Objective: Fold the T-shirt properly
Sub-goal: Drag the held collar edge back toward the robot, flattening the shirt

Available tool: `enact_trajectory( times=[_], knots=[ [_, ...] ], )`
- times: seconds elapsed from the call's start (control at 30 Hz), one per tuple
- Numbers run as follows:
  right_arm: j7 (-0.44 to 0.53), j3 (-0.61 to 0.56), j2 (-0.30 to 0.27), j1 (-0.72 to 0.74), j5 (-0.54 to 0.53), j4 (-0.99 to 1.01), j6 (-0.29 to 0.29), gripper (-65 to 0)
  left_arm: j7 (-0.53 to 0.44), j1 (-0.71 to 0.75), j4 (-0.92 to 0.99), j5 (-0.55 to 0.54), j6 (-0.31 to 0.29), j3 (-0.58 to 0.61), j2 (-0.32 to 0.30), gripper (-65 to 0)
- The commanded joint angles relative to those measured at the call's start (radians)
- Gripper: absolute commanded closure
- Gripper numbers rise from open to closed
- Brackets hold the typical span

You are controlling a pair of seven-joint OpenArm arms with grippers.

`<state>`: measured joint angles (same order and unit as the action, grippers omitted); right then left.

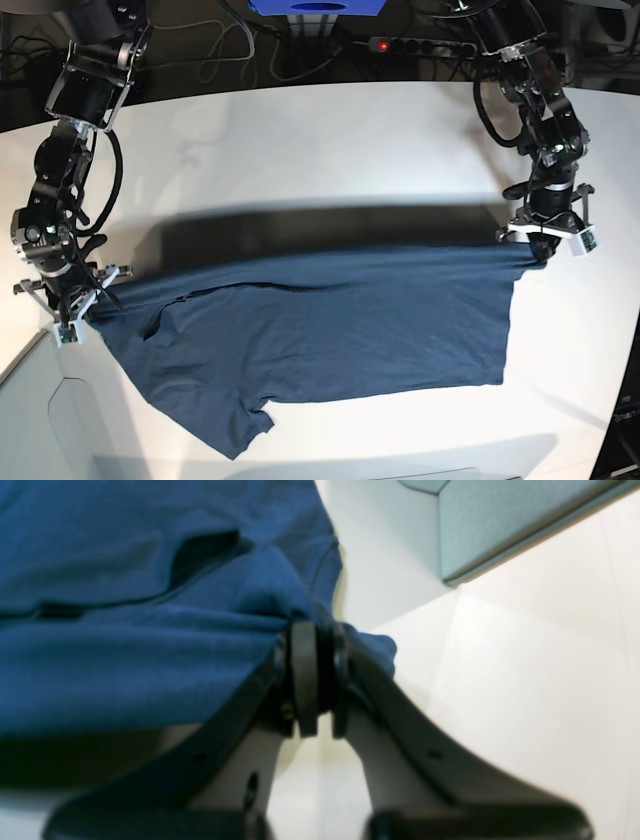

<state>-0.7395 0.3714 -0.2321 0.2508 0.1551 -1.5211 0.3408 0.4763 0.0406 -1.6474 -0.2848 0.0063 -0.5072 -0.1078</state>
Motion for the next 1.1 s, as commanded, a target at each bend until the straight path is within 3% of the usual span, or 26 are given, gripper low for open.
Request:
enact_trajectory(
  times=[0.0, 0.13, 0.3, 0.8, 1.07],
  knots=[
    [0.025, 0.005, -0.014, 0.022, 0.002, -0.022, 0.004, -0.1, -0.032, -0.012, -0.020, 0.000, 0.004, -0.005, -0.011, 0.0],
    [0.033, 0.007, -0.011, 0.014, 0.001, -0.019, 0.004, -0.1, -0.032, 0.003, -0.015, 0.000, 0.004, -0.005, -0.011, 0.0],
    [0.044, 0.011, 0.032, 0.061, 0.004, -0.071, 0.004, -0.1, -0.032, 0.000, -0.049, 0.002, 0.005, -0.005, -0.011, 0.0],
    [0.053, 0.011, 0.041, 0.011, 0.007, -0.078, 0.004, -0.1, -0.029, 0.026, -0.047, 0.000, 0.004, -0.040, -0.011, 0.0],
    [0.054, 0.041, 0.044, -0.163, 0.002, -0.108, 0.004, -0.1, -0.029, 0.101, -0.047, 0.000, 0.002, -0.083, -0.010, 0.0]
  ],
)
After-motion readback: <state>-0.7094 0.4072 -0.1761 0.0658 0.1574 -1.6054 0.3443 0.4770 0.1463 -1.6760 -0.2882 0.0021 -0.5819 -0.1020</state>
